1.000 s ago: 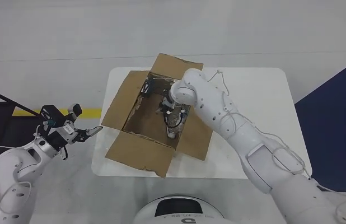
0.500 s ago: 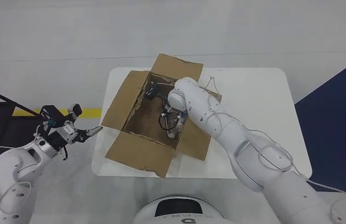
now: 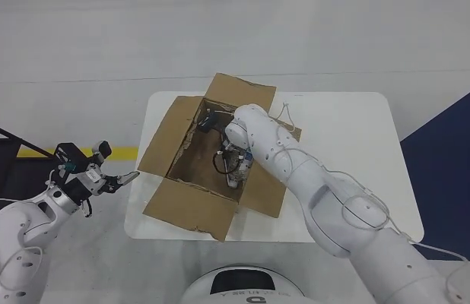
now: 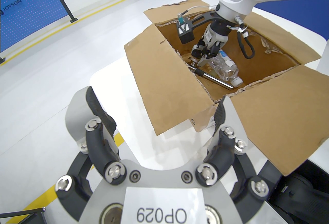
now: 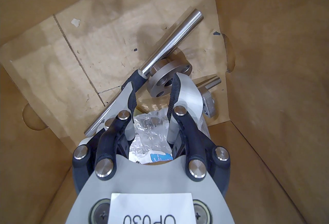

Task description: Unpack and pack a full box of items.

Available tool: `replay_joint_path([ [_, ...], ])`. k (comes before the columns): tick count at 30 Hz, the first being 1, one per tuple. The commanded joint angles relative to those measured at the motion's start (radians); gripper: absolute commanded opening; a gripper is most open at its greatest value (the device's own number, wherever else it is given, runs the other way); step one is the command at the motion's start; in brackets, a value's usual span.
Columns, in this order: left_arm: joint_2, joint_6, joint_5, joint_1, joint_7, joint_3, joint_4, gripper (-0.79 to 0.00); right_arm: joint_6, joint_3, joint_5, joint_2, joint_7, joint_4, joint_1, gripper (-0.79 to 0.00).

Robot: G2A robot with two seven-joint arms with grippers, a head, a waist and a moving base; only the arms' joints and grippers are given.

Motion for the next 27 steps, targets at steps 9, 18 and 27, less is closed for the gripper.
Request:
replay_joint_path([
  [9, 0.000, 0.000, 0.000, 0.000, 0.000, 0.000, 0.000, 0.000, 0.041, -0.007, 0.018, -0.047, -0.010, 0.093, 0.014, -0.511],
  [18, 0.000, 0.000, 0.000, 0.000, 0.000, 0.000, 0.000, 0.000, 0.074, -0.018, 0.009, -0.084, -0.017, 0.129, 0.023, -0.785],
  [27, 0.000, 0.000, 0.000, 0.000, 0.000, 0.000, 0.000, 0.000, 0.175, -0.049, -0.073, -0.108, -0.036, 0.075, 0.013, -0.785],
])
